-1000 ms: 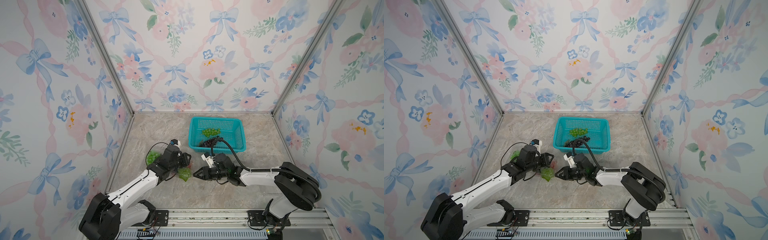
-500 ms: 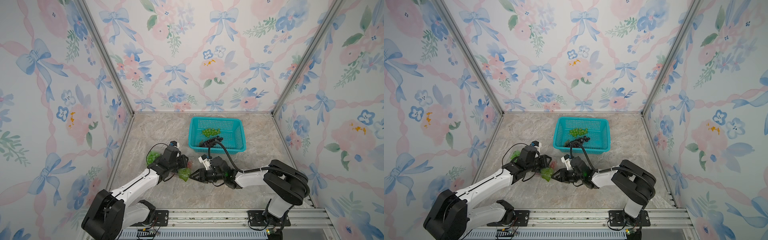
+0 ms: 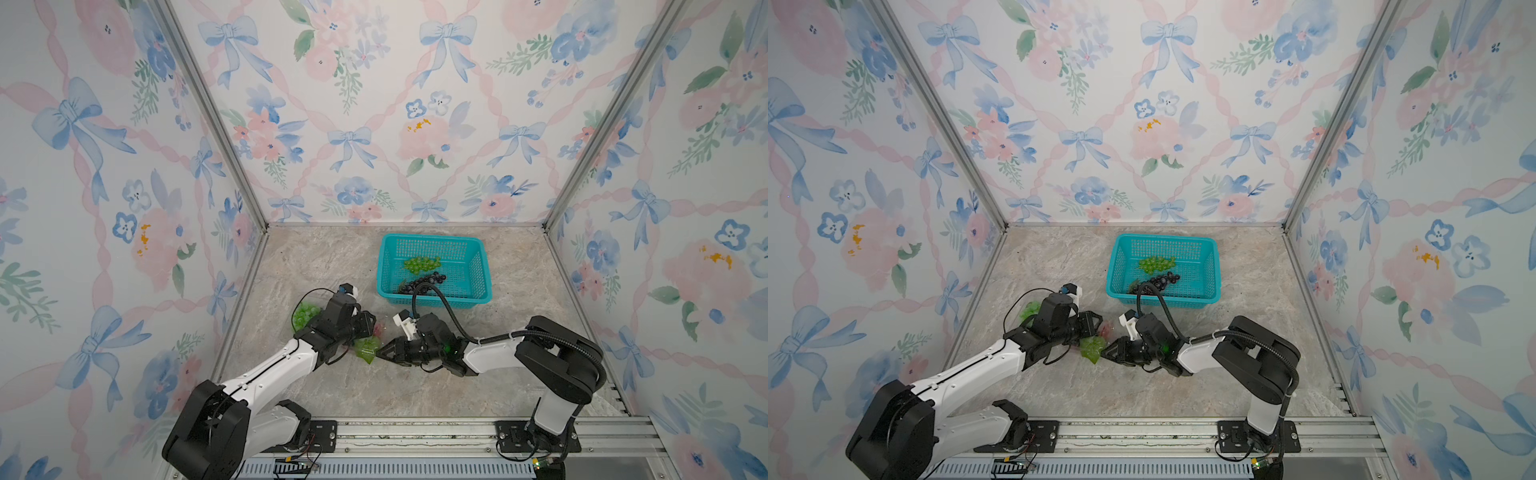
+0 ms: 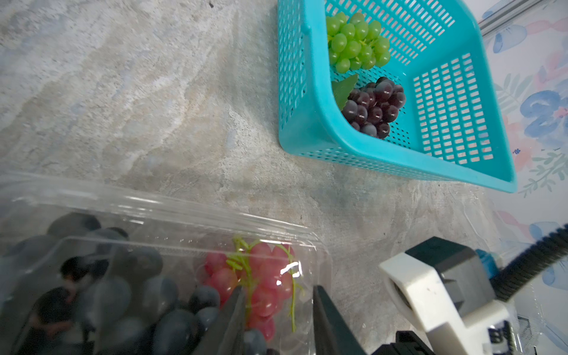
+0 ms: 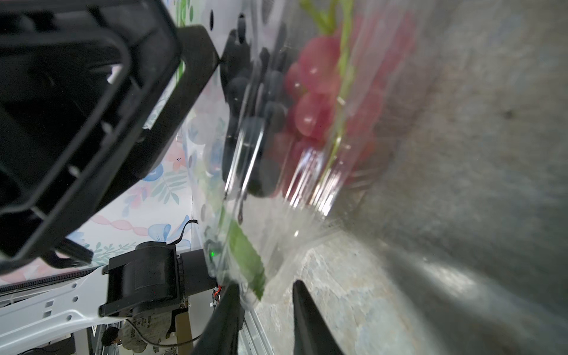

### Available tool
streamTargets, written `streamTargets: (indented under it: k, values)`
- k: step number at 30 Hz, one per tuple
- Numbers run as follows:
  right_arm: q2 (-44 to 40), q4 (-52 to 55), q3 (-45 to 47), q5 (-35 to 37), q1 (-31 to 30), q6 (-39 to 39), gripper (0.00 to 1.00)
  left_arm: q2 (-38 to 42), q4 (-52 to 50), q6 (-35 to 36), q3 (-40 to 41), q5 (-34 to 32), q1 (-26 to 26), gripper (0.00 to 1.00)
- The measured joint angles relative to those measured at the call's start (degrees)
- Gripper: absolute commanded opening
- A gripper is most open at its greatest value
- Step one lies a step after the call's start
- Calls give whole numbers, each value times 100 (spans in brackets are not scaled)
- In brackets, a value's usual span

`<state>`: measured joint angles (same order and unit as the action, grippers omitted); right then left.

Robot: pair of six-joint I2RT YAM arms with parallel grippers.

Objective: Pack grapes into containers
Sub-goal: Close the packing box at the center of the board.

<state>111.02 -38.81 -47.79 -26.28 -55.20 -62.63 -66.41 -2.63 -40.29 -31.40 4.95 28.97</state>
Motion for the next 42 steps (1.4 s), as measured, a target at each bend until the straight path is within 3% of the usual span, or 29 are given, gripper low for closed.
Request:
streamTargets:
  k: [9,32,42]
  values:
    - [35,-96,-33,15,-11,-94,40,81,85,-42,94,2,-11,39]
    - [118,-474,-17,-52,-240,-479,36,199,83,-42,177,24,-57,39]
    - [374,-802,-9,-72,-273,-667,29,254,83,-44,210,44,-90,39]
